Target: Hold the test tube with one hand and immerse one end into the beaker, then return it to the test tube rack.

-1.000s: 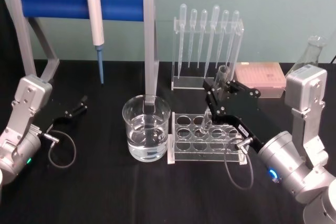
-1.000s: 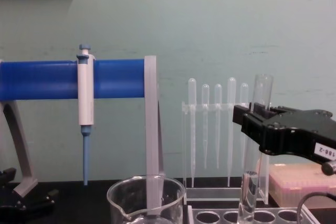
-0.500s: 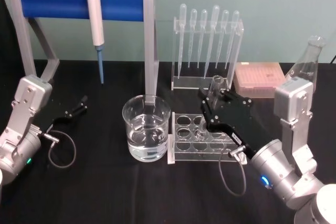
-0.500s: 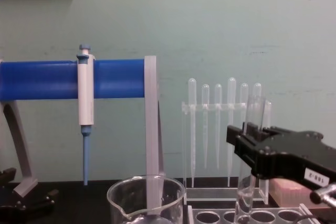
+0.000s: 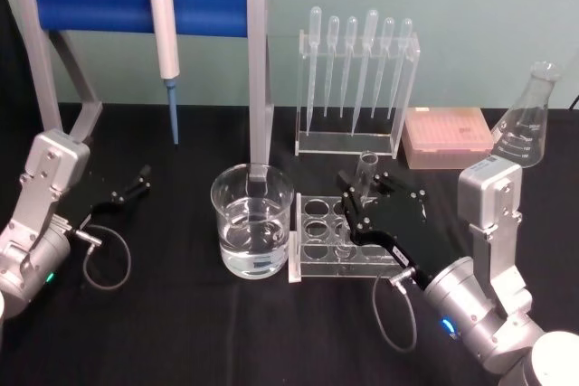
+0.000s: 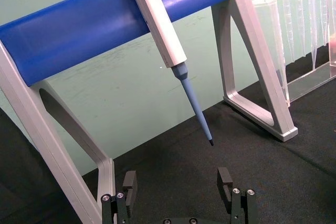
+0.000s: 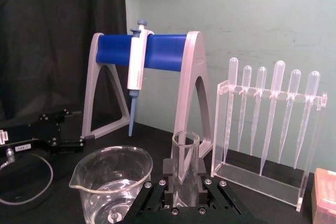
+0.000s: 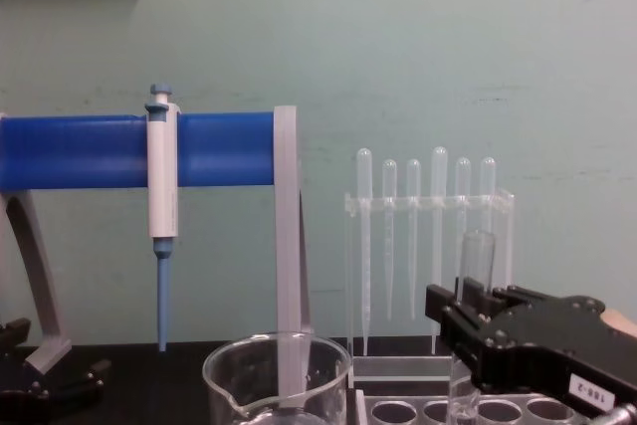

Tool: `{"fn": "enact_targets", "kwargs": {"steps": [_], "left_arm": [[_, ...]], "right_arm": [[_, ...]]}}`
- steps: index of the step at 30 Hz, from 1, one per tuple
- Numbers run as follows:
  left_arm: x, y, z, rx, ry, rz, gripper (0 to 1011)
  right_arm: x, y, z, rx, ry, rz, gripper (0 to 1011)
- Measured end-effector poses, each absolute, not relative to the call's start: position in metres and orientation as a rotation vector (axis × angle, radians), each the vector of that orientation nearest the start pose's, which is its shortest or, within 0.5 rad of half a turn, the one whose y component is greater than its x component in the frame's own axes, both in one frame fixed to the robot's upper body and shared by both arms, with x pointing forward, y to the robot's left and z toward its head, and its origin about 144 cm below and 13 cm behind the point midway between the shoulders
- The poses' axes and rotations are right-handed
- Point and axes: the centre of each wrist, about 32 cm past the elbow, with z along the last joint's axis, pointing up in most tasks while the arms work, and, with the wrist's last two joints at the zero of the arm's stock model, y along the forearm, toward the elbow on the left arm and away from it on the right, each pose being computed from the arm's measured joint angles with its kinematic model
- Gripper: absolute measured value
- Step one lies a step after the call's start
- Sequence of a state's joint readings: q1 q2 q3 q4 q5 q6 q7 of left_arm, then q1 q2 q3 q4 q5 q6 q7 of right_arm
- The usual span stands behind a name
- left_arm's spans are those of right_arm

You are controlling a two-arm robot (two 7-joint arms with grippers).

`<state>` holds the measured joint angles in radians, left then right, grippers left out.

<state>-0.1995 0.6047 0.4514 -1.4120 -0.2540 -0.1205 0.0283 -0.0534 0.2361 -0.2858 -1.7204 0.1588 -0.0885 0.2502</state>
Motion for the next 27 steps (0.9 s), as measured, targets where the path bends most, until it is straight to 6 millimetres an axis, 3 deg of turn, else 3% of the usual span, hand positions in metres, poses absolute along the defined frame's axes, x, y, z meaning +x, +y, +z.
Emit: {"fn": "enact_targets", "kwargs": {"steps": [15, 22, 27], "left_arm": [[0.489, 0.310, 1.140, 0.304, -0.285, 1.248, 1000], [0.489, 0.310, 1.140, 0.304, -0.285, 1.248, 1000], [0.489, 0.310, 1.140, 0.304, -0.285, 1.248, 1000]], "right_arm": [[0.428, -0.194, 1.152, 0.014, -0.127, -1.003, 251], [0.421, -0.195, 1.157, 0.018, -0.123, -1.029, 486], [0.402, -0.201, 1.160, 0.014, -0.102, -1.053, 627]]}}
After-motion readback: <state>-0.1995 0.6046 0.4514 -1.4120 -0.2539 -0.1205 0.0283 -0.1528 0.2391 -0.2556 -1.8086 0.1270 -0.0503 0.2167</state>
